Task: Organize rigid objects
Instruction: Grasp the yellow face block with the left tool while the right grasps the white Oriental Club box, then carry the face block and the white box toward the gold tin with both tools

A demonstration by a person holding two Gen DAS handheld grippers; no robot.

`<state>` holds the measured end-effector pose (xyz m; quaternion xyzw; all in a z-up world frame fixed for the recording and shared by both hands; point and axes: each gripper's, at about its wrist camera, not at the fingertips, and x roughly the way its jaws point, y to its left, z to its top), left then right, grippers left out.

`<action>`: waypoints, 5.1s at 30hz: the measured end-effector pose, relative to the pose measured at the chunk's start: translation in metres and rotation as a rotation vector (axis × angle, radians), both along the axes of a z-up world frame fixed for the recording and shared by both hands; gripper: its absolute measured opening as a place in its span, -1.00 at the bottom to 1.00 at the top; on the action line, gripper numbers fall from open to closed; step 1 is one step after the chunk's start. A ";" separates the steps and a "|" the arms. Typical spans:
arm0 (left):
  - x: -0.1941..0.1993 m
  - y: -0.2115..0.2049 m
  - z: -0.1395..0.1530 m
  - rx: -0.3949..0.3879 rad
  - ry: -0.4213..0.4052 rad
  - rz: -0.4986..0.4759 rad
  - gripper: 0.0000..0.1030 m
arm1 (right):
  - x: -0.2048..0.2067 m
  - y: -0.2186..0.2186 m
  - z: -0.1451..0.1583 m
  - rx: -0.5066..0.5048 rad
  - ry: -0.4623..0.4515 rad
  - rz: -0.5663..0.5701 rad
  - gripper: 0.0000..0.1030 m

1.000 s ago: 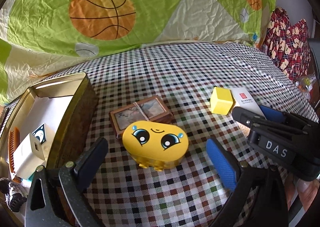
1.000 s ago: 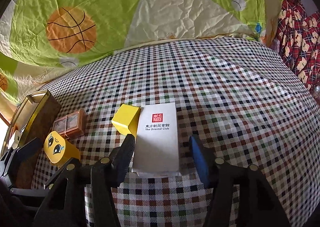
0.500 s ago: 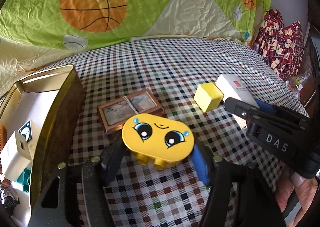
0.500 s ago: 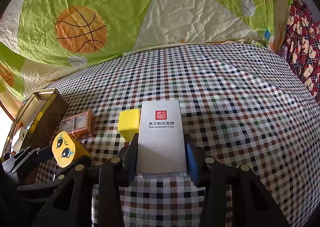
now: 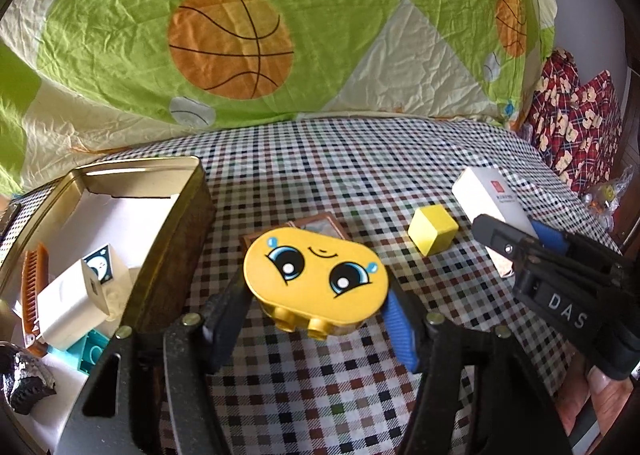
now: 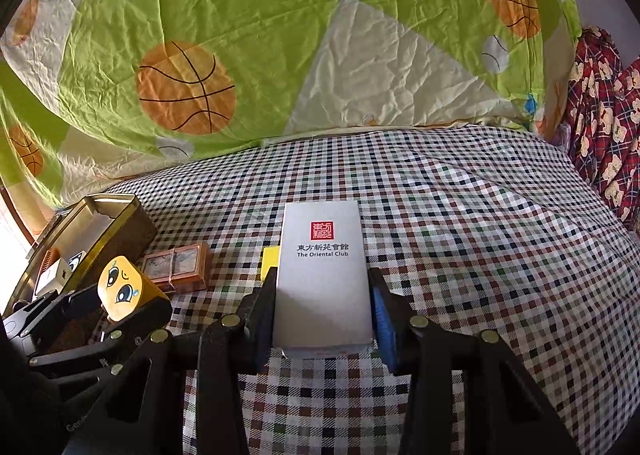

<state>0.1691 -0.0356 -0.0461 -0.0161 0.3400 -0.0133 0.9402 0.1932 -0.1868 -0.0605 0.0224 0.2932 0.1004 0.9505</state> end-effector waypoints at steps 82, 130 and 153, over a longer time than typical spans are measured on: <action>-0.074 0.027 0.021 0.037 -0.209 0.152 0.22 | -0.068 0.027 0.017 0.003 -0.252 0.153 -0.13; -0.121 0.049 0.030 0.041 -0.338 0.249 0.22 | -0.104 0.054 0.021 -0.007 -0.347 0.334 -0.13; -0.137 0.052 0.035 0.050 -0.419 0.304 0.22 | -0.116 0.058 0.022 0.006 -0.388 0.328 -0.13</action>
